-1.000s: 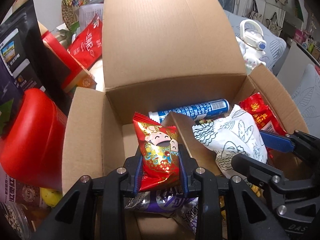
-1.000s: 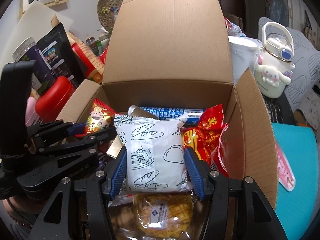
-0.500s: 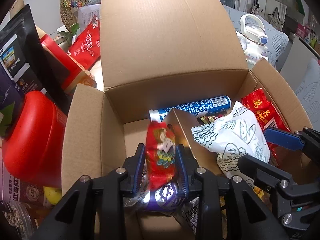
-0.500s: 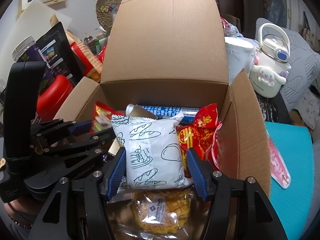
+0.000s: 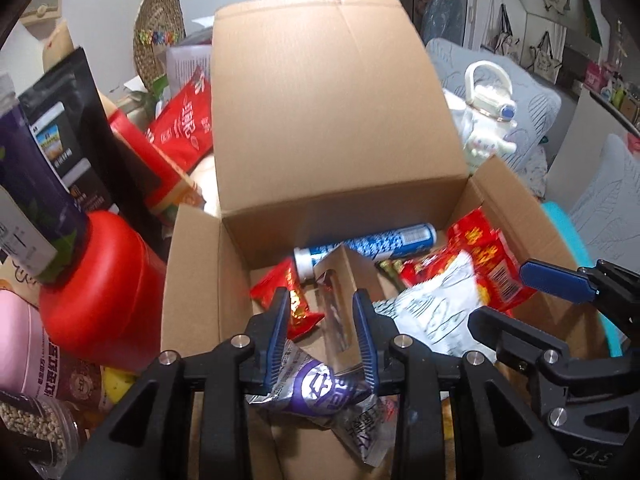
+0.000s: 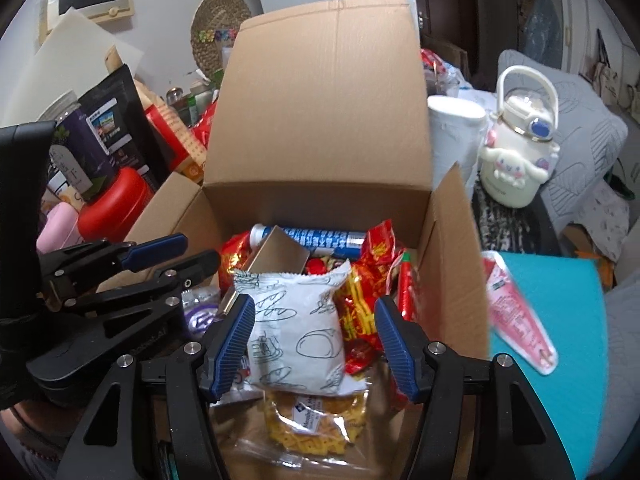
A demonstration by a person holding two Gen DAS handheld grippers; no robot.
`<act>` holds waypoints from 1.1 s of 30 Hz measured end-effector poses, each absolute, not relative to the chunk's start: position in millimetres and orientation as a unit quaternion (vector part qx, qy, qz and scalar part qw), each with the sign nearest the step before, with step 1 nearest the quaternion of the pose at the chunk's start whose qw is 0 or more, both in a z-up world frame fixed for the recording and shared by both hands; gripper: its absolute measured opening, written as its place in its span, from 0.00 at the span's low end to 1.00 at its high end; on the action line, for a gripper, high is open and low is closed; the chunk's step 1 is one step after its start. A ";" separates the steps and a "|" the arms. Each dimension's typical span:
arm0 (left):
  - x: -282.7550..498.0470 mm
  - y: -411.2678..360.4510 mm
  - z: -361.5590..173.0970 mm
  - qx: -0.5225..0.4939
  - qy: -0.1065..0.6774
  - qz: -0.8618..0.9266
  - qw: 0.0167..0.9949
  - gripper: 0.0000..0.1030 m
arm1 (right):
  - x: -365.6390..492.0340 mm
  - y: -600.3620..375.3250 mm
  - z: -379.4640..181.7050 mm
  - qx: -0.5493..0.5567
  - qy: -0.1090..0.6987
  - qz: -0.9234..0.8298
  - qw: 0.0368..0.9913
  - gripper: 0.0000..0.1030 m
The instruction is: Organize snacks
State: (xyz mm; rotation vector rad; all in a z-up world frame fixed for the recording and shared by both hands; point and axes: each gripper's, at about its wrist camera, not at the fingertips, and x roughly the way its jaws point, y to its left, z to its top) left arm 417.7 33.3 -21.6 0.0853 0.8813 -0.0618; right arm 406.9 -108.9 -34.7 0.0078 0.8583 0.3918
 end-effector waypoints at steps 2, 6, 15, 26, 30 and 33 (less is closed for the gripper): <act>416.3 31.1 -15.7 0.044 0.422 -0.032 0.905 0.31 | 403.2 -110.8 -26.2 -0.001 0.404 0.184 0.896 0.61; 408.0 27.7 2.6 0.046 0.403 -0.034 0.913 0.31 | 395.5 -113.9 -8.6 -0.005 0.386 0.182 0.904 0.61; 381.6 25.9 50.4 0.044 0.355 -0.039 0.933 0.31 | 364.0 -118.1 41.6 -0.019 0.325 0.175 0.929 0.61; 331.0 27.5 105.1 0.041 0.286 -0.045 0.956 0.31 | 312.0 -125.7 92.9 -0.022 0.251 0.168 0.953 0.61; 309.7 27.2 121.2 0.039 0.260 -0.049 0.964 0.31 | 292.0 -128.9 106.4 -0.023 0.225 0.169 0.959 0.66; 294.3 28.2 129.6 0.036 0.246 -0.052 0.967 0.59 | 276.7 -130.2 114.8 -0.025 0.209 0.168 0.963 0.68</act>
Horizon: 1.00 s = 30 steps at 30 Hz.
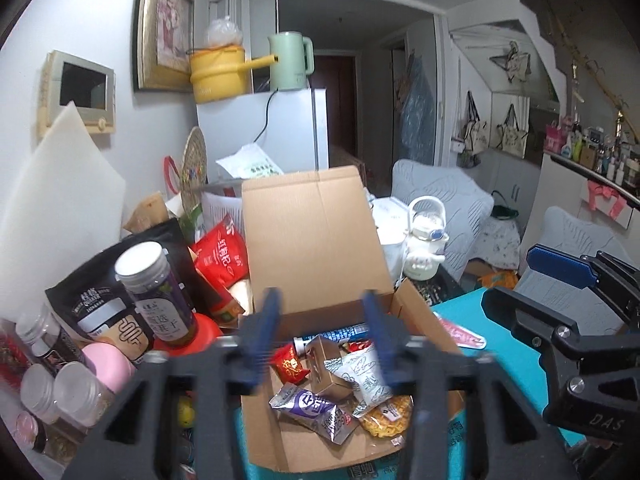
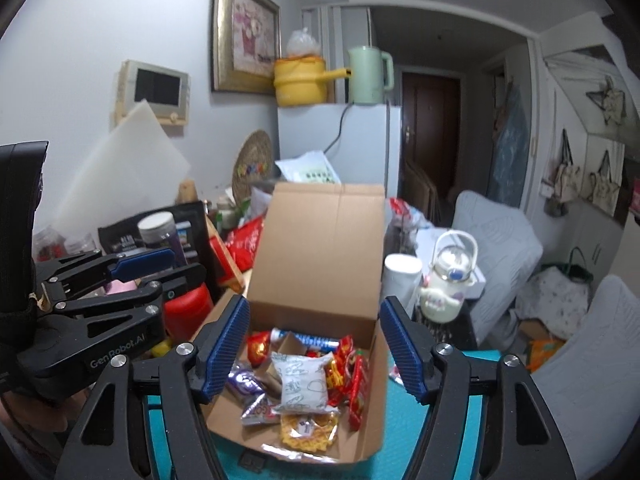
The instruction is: Organize snacks
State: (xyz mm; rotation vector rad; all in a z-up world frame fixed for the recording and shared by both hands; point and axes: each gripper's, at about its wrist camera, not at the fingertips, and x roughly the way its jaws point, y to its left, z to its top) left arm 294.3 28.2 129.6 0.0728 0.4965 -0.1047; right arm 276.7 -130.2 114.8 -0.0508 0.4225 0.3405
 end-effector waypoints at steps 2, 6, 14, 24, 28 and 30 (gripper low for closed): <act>282.6 29.8 134.1 0.033 0.226 -0.050 0.972 0.86 | 265.7 -131.9 118.7 -0.024 0.197 0.167 0.966 0.70; 260.8 33.9 140.9 0.030 0.209 -0.051 0.976 0.86 | 247.5 -138.1 122.8 -0.022 0.185 0.160 0.969 0.77; 225.9 33.7 137.0 0.037 0.202 -0.057 0.977 0.86 | 213.7 -146.8 119.7 -0.017 0.173 0.145 0.974 0.84; 196.6 32.0 106.9 0.032 0.235 -0.070 0.969 0.86 | 186.0 -145.1 86.9 -0.018 0.203 0.112 0.973 0.87; 189.2 31.5 92.7 0.028 0.249 -0.069 0.966 0.86 | 180.4 -144.1 71.8 -0.016 0.220 0.109 0.969 0.87; 187.4 31.6 86.1 0.026 0.257 -0.070 0.964 0.86 | 178.7 -143.4 63.6 -0.016 0.231 0.105 0.967 0.87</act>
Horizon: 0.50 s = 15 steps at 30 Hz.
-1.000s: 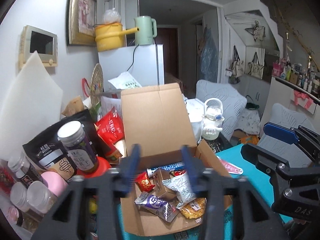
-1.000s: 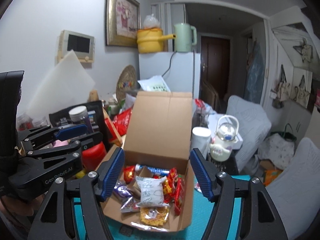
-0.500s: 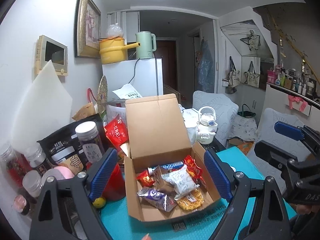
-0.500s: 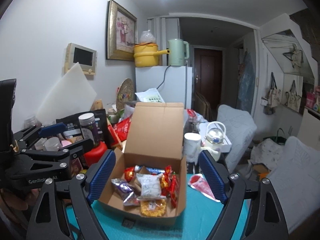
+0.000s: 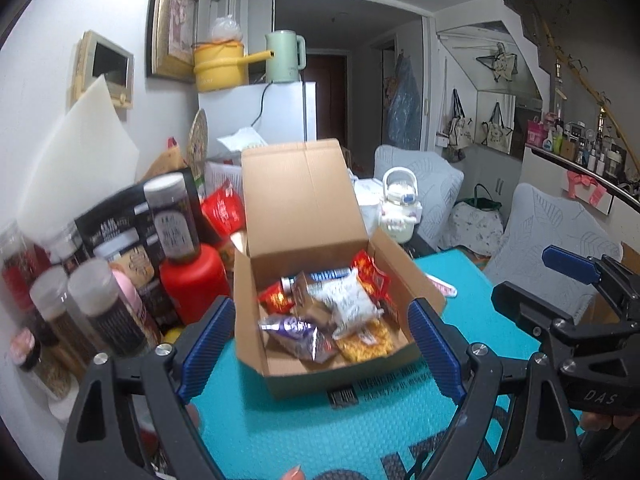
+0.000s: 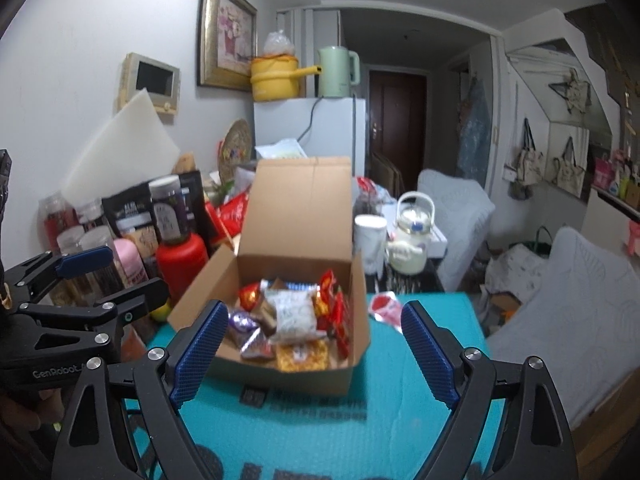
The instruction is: Organize snacks
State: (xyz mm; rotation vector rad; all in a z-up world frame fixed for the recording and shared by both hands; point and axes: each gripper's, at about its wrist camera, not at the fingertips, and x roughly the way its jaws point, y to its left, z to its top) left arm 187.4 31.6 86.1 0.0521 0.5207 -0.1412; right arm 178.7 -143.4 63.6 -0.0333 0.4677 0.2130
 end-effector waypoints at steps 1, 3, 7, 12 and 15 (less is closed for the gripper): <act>187.1 31.9 82.9 0.024 0.262 -0.070 0.962 0.86 | 177.6 -143.3 59.7 -0.017 0.235 0.104 0.966 0.87; 185.4 32.2 76.2 0.022 0.271 -0.071 0.960 0.86 | 176.7 -143.5 53.8 -0.014 0.242 0.103 0.965 0.87; 185.2 31.2 66.2 0.022 0.285 -0.072 0.956 0.86 | 176.6 -146.6 42.2 -0.006 0.258 0.107 0.960 0.87; 185.9 30.6 59.0 0.018 0.295 -0.075 0.952 0.86 | 176.9 -150.4 35.1 -0.005 0.267 0.101 0.958 0.87; 186.5 30.3 56.5 0.019 0.296 -0.067 0.952 0.86 | 178.2 -152.3 33.1 -0.005 0.269 0.099 0.958 0.87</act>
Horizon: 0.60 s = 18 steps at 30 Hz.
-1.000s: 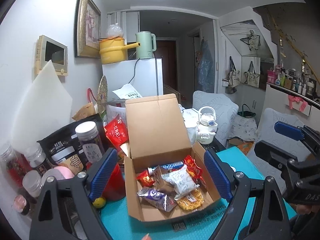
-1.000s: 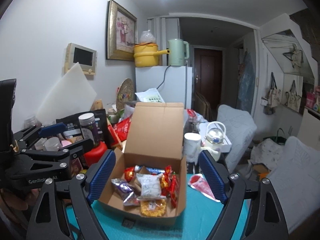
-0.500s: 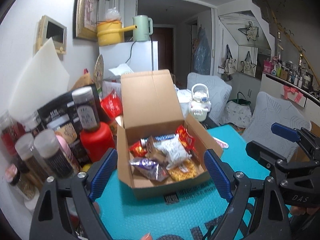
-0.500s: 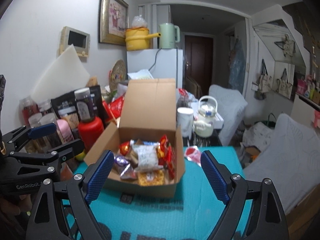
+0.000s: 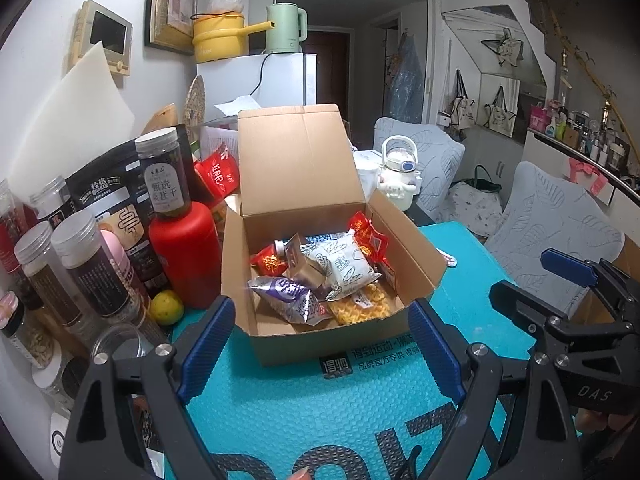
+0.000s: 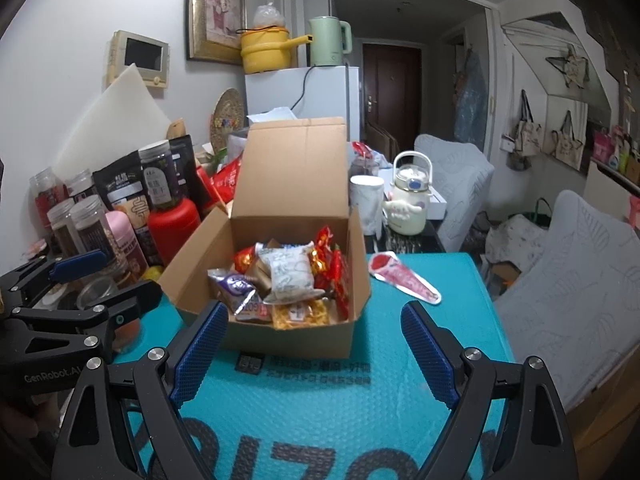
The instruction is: Organize snacks
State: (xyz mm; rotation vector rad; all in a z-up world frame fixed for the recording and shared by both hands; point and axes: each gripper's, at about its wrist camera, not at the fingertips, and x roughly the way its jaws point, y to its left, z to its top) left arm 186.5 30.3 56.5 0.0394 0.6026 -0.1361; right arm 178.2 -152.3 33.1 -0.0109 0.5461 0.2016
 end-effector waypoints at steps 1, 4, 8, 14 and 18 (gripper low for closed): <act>187.2 30.6 55.7 0.020 0.297 -0.066 0.952 0.86 | 179.0 -152.3 32.7 -0.006 0.270 0.100 0.958 0.87; 188.6 31.8 52.5 0.017 0.301 -0.061 0.951 0.86 | 180.5 -151.6 31.8 -0.009 0.272 0.100 0.957 0.87; 190.0 34.4 51.0 0.014 0.305 -0.054 0.951 0.86 | 182.0 -150.6 30.3 -0.012 0.274 0.102 0.956 0.87; 190.3 36.7 50.5 0.014 0.305 -0.045 0.951 0.86 | 183.8 -148.2 29.3 -0.015 0.276 0.111 0.955 0.87; 189.8 37.6 49.8 0.015 0.307 -0.042 0.951 0.86 | 184.1 -148.9 29.3 -0.015 0.277 0.113 0.954 0.87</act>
